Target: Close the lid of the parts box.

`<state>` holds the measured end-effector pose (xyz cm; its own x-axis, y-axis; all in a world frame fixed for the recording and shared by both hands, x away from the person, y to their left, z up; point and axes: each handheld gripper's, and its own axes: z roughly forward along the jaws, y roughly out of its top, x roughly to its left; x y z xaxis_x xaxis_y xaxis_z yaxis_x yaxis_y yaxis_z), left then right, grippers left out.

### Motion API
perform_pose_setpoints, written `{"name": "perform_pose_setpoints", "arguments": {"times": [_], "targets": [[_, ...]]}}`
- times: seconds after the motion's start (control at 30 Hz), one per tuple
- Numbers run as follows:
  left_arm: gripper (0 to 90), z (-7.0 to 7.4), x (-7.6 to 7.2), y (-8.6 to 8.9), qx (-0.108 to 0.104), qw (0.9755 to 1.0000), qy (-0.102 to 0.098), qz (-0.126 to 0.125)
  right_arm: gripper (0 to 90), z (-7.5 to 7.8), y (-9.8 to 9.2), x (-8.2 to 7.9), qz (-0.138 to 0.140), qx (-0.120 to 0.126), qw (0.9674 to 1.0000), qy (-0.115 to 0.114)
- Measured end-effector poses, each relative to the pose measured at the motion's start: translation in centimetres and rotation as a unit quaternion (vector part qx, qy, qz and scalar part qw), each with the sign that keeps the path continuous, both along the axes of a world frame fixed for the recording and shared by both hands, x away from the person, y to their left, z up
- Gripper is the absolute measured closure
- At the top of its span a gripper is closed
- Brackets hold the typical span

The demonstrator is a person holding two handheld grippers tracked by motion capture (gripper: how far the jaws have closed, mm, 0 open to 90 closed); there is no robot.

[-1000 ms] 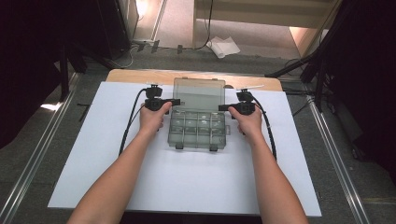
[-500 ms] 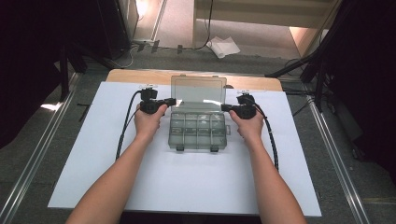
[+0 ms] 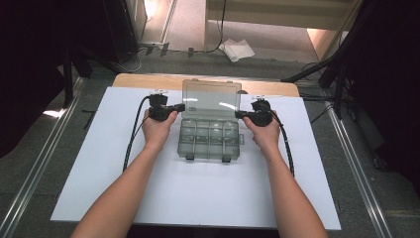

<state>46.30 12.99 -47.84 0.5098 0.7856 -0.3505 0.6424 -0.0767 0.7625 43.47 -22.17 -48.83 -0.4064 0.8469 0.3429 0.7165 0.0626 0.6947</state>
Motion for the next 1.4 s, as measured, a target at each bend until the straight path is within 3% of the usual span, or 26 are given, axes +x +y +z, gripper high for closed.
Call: {"name": "perform_pose_setpoints", "arguments": {"times": [0.17,0.33,0.43,0.57,0.7,0.77,0.87,1.03,1.1,1.17,1.3,1.4], "targets": [[84.4,-0.1,-0.1,0.1,0.001,1.0000,-0.008,-0.003,75.4,1.8,-0.7,1.2,-0.020,0.016,0.9996,-0.016],[84.6,-0.2,-0.2,0.0,-0.003,0.9999,-0.014,-0.005,75.3,3.3,-0.2,2.3,-0.019,0.005,0.9995,-0.023],[84.5,-0.2,-0.2,0.1,-0.002,0.9999,-0.014,-0.006,76.8,3.6,0.2,2.8,-0.030,-0.001,0.9994,-0.019],[84.5,-0.3,-0.2,0.3,-0.004,0.9998,-0.016,-0.011,85.1,3.6,0.1,2.7,-0.045,0.012,0.9989,-0.008],[84.2,-0.2,-0.2,0.3,-0.005,0.9998,-0.014,-0.011,86.0,3.8,0.3,2.2,-0.050,0.004,0.9986,-0.018],[83.0,-0.1,-0.2,0.5,-0.021,0.9997,-0.004,-0.014,86.2,3.9,0.4,1.9,-0.054,0.000,0.9982,-0.024],[70.0,0.3,-0.2,1.4,-0.056,0.9980,0.002,-0.028,86.4,3.9,0.5,1.5,-0.059,0.000,0.9978,-0.031],[71.6,1.8,-0.4,2.8,-0.082,0.9961,-0.021,-0.023,86.4,3.8,0.5,1.0,-0.064,0.004,0.9971,-0.040],[78.7,2.2,-0.3,3.3,-0.096,0.9949,-0.029,-0.008,86.4,3.8,0.5,0.8,-0.064,0.004,0.9971,-0.042],[88.5,2.2,0.2,3.5,-0.102,0.9947,-0.012,0.001,86.4,3.8,0.5,0.7,-0.062,0.002,0.9969,-0.048],[89.7,1.7,1.7,2.4,-0.067,0.9975,0.023,-0.009,86.4,3.9,0.5,0.4,-0.053,0.002,0.9969,-0.058],[89.8,1.3,2.8,1.9,-0.067,0.9969,0.042,-0.004,86.4,4.1,0.5,0.2,-0.049,0.000,0.9969,-0.062]]}}
